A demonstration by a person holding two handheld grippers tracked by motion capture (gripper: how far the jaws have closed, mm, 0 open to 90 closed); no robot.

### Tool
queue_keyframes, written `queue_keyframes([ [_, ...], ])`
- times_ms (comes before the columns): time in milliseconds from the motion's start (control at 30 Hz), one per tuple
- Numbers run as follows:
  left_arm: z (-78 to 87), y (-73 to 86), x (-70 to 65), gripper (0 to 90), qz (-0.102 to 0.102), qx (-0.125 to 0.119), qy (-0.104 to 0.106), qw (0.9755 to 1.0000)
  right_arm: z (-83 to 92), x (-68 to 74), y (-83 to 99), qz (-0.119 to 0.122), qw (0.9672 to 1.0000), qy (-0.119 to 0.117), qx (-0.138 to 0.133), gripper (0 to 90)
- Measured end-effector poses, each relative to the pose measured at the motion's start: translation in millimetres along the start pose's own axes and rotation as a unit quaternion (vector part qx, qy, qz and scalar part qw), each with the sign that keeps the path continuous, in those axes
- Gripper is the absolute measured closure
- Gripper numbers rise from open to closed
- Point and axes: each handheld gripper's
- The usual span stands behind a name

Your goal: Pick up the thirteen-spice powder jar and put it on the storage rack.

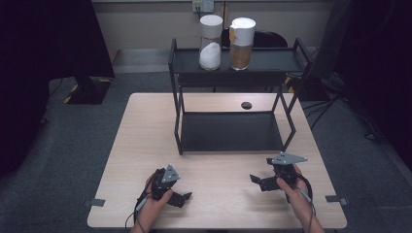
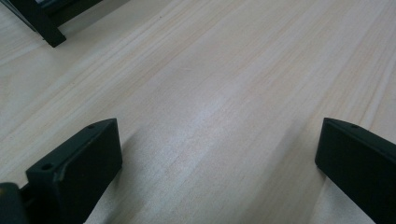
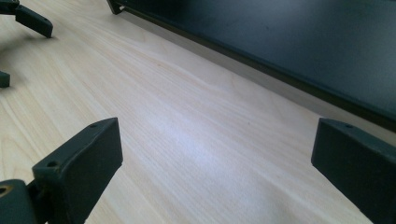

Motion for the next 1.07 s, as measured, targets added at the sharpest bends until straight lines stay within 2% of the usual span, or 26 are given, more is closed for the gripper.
queue_keyframes([
  [333, 0.0, 0.0, 0.0, 0.0, 0.000, 0.000, 0.000, 1.0000, 15.0, -3.8, 11.6, -0.003, 0.9999, 0.015, 0.006, 0.9],
  [567, 0.0, 0.0, 0.0, 0.0, 0.000, 0.000, 0.000, 1.0000, 21.0, -6.2, 16.4, 0.008, 0.9994, 0.020, 0.027, 1.1],
  [800, 0.0, -0.1, 0.1, 0.0, 0.000, 0.000, 0.000, 1.0000, 24.6, -7.8, 21.2, 0.030, 0.9978, 0.023, 0.054, 1.1],
  [933, 0.0, -0.1, 0.0, 0.0, 0.000, 0.000, 0.000, 1.0000, 20.3, -4.0, 17.5, 0.054, 0.9947, 0.026, 0.084, 0.9],
  [1067, 0.1, -0.2, 0.0, 0.0, 0.000, 0.001, 0.000, 1.0000, 19.0, -2.7, 17.1, 0.060, 0.9944, 0.020, 0.084, 0.2],
])
Point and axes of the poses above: each handheld gripper's, and its own axes: z roughly backward along the jaws, y roughly out of its underside, x roughly to its left, and after that the axes turned 10 degrees about -x, right-handed
